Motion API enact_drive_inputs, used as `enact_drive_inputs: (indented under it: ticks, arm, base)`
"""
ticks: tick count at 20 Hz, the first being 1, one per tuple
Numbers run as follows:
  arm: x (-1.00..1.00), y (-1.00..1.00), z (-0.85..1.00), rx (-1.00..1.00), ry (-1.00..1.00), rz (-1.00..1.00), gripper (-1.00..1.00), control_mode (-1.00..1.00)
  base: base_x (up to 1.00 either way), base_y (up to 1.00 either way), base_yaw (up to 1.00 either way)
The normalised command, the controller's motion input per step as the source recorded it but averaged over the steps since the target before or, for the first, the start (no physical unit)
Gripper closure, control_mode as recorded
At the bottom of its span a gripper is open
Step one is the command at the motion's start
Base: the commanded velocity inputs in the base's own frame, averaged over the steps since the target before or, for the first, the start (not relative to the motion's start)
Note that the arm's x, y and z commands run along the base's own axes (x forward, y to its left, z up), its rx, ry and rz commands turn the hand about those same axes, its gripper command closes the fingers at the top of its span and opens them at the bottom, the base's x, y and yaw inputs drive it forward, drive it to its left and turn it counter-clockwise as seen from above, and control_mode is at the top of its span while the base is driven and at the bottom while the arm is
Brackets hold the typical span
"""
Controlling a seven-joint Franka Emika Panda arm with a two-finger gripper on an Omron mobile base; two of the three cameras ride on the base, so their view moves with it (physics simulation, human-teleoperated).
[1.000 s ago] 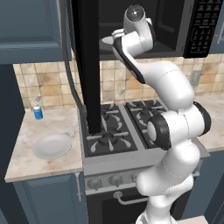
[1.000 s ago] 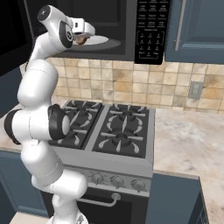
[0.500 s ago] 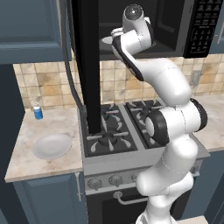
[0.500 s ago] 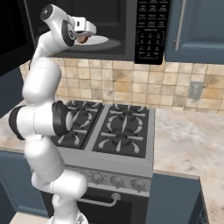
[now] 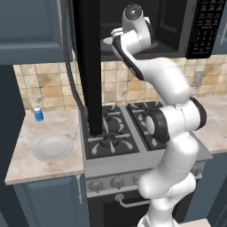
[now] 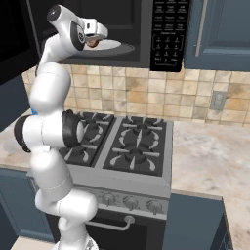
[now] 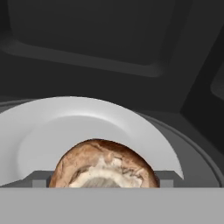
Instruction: Pick the mushroom from the counter and place it in the microwave. Then turn on the microwave.
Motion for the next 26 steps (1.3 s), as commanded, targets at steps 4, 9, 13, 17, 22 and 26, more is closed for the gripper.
enact_drive_inputs:
  ticks: [4, 9, 13, 17, 22, 26]
  arm:
    - [0.14, 0.03, 0.0, 0.0, 0.0, 0.0, 1.0, -1.0]
    - [0.13, 0.02, 0.0, 0.0, 0.0, 0.0, 1.0, -1.0]
    - [0.12, 0.01, 0.0, 0.0, 0.0, 0.0, 1.0, -1.0]
    - [0.12, 0.01, 0.0, 0.0, 0.0, 0.0, 1.0, -1.0]
    - [0.11, 0.0, 0.0, 0.0, 0.0, 0.0, 1.0, -1.0]
    - [0.09, 0.0, 0.0, 0.0, 0.0, 0.0, 1.0, -1.0]
  base:
    - [0.0, 0.0, 0.0]
    - [0.0, 0.0, 0.0]
    - [0.0, 0.0, 0.0]
    - [0.0, 0.0, 0.0]
    - [0.0, 0.0, 0.0]
    - [0.0, 0.0, 0.0]
